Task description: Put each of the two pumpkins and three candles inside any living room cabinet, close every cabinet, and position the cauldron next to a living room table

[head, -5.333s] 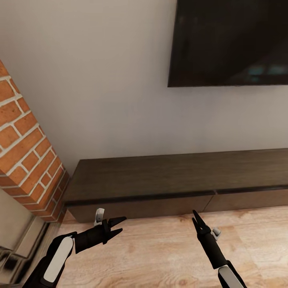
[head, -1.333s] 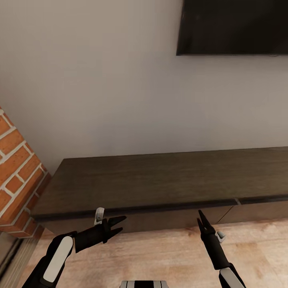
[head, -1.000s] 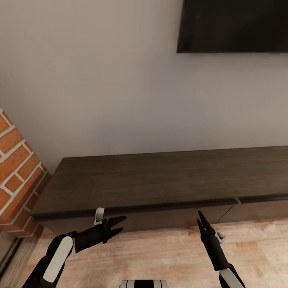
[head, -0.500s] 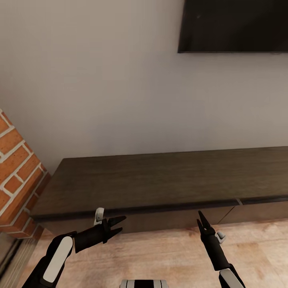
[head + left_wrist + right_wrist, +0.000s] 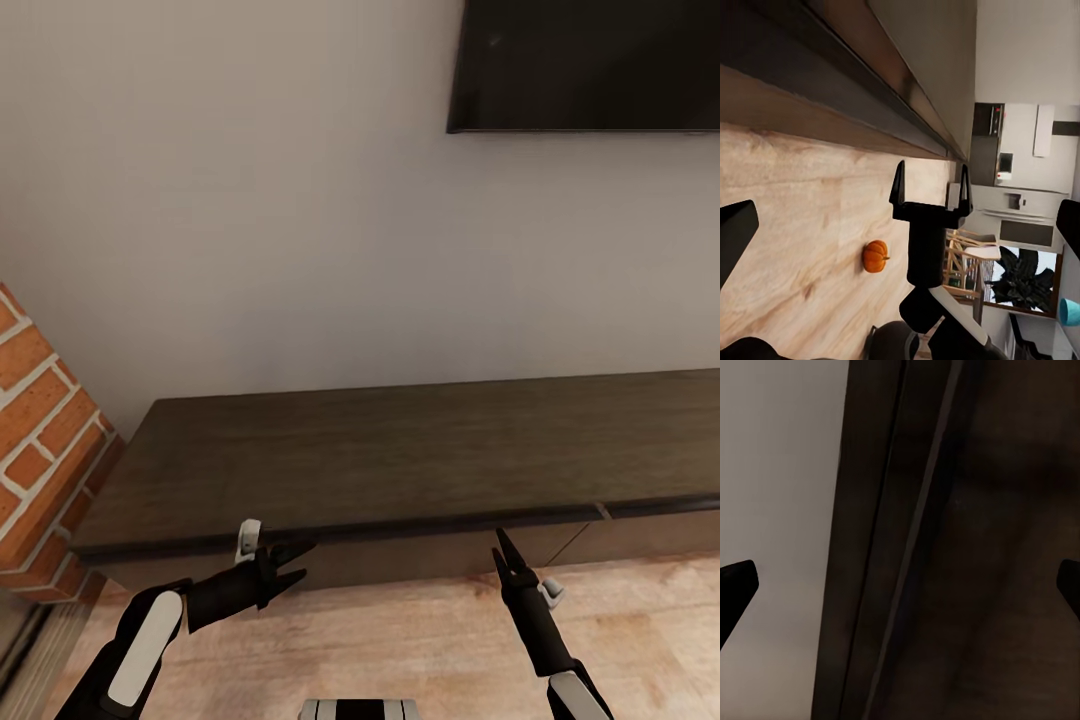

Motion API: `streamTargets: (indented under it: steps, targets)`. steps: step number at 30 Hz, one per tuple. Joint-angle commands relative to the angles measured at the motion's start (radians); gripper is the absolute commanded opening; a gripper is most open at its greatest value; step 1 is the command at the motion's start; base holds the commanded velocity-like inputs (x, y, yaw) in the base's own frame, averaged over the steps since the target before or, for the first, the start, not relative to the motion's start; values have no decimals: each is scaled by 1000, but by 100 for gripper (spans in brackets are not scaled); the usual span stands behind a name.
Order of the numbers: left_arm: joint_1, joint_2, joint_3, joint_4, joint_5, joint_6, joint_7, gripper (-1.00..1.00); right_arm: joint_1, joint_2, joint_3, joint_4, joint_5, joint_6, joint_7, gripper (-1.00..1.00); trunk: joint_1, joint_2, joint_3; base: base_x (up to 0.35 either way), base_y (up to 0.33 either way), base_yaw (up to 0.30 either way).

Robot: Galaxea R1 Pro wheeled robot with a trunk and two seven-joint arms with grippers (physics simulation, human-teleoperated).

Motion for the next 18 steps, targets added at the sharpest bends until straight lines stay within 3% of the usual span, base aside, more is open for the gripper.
streamTargets:
  steps: [1,18]
  targets:
    - [0,0,1,0,-3,4,-5,100,0,0,2,1,-7,2,3,100,0,0,-1,31,0,0]
    - [0,0,1,0,-3,4,-5,100,0,0,2,1,-7,13,3,100,0,0,-1,40,0,0]
